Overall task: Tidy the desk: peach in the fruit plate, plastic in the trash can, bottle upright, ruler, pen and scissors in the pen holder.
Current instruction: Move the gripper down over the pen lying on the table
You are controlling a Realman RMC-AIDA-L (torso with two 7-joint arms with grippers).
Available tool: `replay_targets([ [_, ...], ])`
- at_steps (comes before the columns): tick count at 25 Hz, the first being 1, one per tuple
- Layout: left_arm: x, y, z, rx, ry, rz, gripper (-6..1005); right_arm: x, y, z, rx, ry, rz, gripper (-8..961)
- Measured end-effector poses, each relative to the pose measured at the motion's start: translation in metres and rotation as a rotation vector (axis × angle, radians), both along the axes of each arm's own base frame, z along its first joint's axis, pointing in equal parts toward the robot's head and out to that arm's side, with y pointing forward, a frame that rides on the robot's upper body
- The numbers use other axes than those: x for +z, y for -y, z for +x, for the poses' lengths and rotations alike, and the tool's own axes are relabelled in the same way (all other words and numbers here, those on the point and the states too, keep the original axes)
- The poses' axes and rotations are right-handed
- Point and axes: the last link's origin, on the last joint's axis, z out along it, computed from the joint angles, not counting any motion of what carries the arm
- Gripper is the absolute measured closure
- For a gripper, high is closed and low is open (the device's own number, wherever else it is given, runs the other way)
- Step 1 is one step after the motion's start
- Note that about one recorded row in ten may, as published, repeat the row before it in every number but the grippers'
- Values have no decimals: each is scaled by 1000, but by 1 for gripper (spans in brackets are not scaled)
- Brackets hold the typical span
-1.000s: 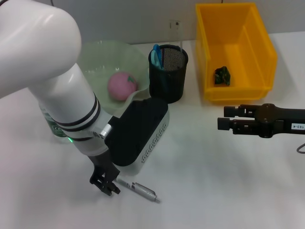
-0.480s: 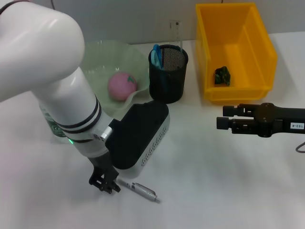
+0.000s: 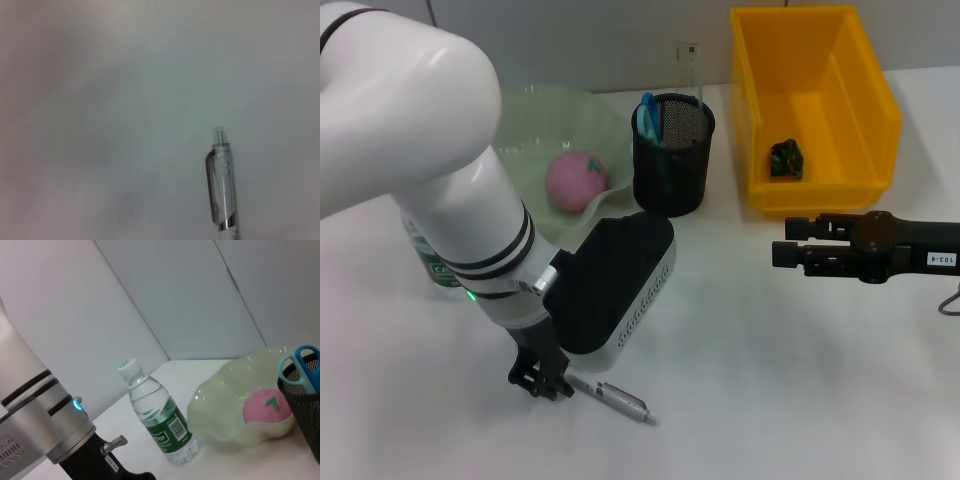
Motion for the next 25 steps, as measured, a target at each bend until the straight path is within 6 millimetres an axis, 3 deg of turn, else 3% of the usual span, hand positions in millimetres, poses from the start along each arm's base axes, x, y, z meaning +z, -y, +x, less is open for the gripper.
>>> replay_targets([
  [25,-2,0,-1,-7,-15,-4,699,0,0,0,-2,-1,-2,239],
])
